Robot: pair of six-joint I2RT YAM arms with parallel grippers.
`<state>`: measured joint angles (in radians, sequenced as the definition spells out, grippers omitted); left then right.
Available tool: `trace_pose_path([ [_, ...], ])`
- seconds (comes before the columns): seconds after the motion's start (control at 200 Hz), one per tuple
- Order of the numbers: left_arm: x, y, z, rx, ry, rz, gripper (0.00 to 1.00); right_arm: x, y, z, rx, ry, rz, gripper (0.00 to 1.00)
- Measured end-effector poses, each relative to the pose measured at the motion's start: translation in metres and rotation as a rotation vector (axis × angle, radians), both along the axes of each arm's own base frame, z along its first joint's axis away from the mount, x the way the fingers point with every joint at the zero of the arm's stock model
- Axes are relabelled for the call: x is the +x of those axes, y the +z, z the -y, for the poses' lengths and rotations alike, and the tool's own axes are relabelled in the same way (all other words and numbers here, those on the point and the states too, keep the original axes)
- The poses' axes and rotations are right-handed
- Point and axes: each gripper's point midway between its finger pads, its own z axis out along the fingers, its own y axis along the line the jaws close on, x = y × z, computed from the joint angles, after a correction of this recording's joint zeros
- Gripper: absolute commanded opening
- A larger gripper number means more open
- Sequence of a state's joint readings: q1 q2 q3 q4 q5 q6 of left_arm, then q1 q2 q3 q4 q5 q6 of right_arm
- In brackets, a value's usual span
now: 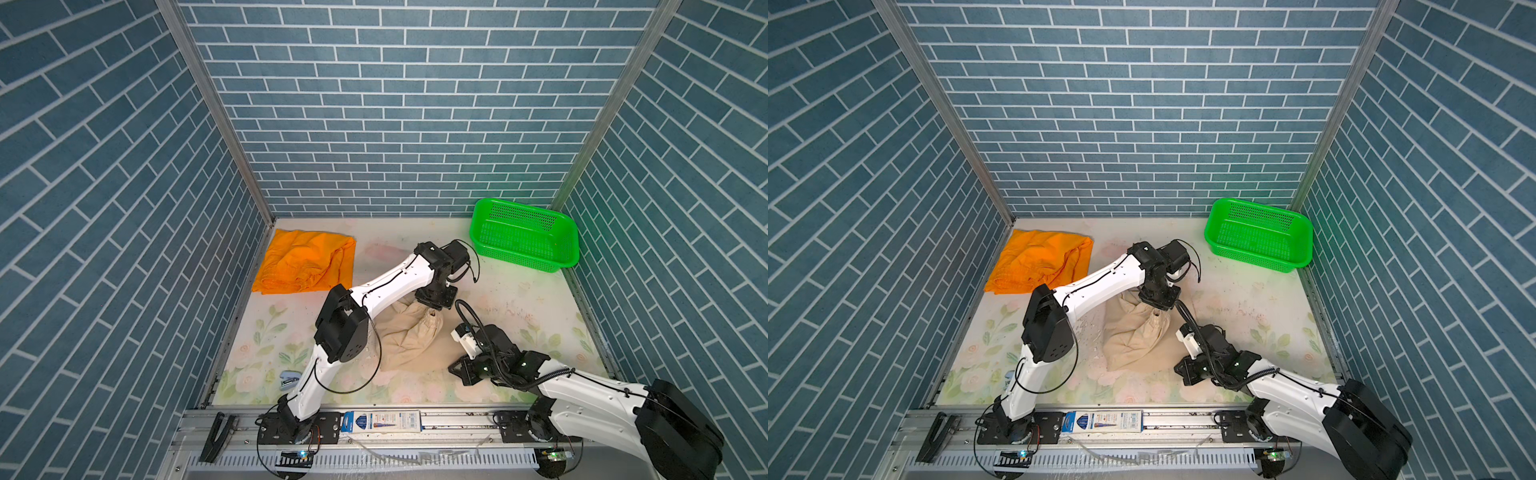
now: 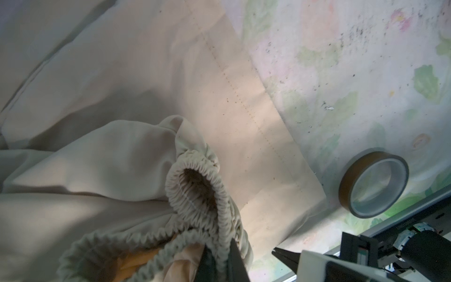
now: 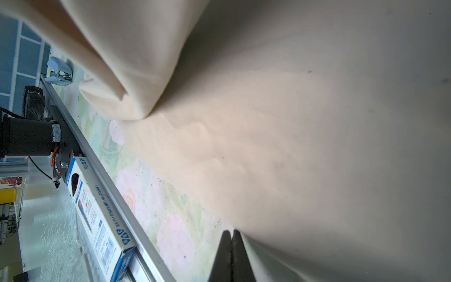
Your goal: Fold and stack the shorts
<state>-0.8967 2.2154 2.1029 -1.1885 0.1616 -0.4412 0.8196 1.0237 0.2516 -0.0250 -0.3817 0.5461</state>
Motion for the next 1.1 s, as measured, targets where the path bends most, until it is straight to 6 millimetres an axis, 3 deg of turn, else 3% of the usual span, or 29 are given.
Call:
trace_pose_path([
  [0.135, -0.002, -0.007, 0.010, 0.004, -0.016, -0.008, 0.03, 0.000, 0.005, -0.002, 0.021, -0.003, 0.002, 0.01],
  [0.175, -0.003, -0.011, 0.010, 0.011, -0.018, -0.013, 0.21, 0.000, 0.008, -0.002, 0.034, -0.012, 0.003, 0.08],
  [0.21, -0.004, -0.013, 0.010, 0.016, -0.022, -0.018, 0.44, 0.001, 0.012, -0.003, 0.048, -0.022, 0.005, 0.11],
  [0.28, -0.005, -0.014, 0.012, 0.015, -0.027, -0.020, 0.59, 0.003, 0.025, -0.004, 0.091, -0.047, 0.016, 0.13],
  [0.355, -0.004, -0.010, 0.014, 0.004, -0.026, -0.012, 0.81, 0.003, 0.042, -0.002, 0.138, -0.076, 0.039, 0.34],
  [0.375, -0.003, -0.008, 0.015, -0.001, -0.034, -0.006, 0.97, 0.003, 0.047, -0.001, 0.154, -0.093, 0.038, 0.37],
  [0.395, -0.002, -0.005, 0.017, -0.008, -0.038, 0.002, 0.99, 0.003, 0.050, 0.001, 0.158, -0.100, 0.051, 0.39],
  [0.52, 0.012, 0.022, 0.022, -0.058, -0.024, 0.075, 1.00, 0.006, 0.069, 0.018, 0.160, -0.180, 0.082, 0.58],
  [0.63, 0.017, 0.057, 0.006, -0.083, 0.002, 0.149, 1.00, 0.015, 0.084, 0.033, 0.153, -0.273, 0.095, 0.67],
  [0.77, 0.014, 0.094, -0.055, -0.101, 0.083, 0.219, 1.00, 0.029, 0.079, 0.043, 0.131, -0.374, 0.046, 0.70],
  [0.91, 0.005, 0.089, -0.121, -0.117, 0.197, 0.234, 0.99, 0.047, 0.066, 0.044, 0.133, -0.455, -0.031, 0.72],
  [1.005, -0.018, 0.070, -0.133, -0.153, 0.204, 0.215, 0.75, 0.058, 0.059, 0.038, 0.144, -0.472, -0.073, 0.73],
  [1.1, -0.047, 0.050, -0.126, -0.196, 0.161, 0.192, 0.28, 0.062, 0.050, 0.032, 0.118, -0.453, -0.123, 0.73],
])
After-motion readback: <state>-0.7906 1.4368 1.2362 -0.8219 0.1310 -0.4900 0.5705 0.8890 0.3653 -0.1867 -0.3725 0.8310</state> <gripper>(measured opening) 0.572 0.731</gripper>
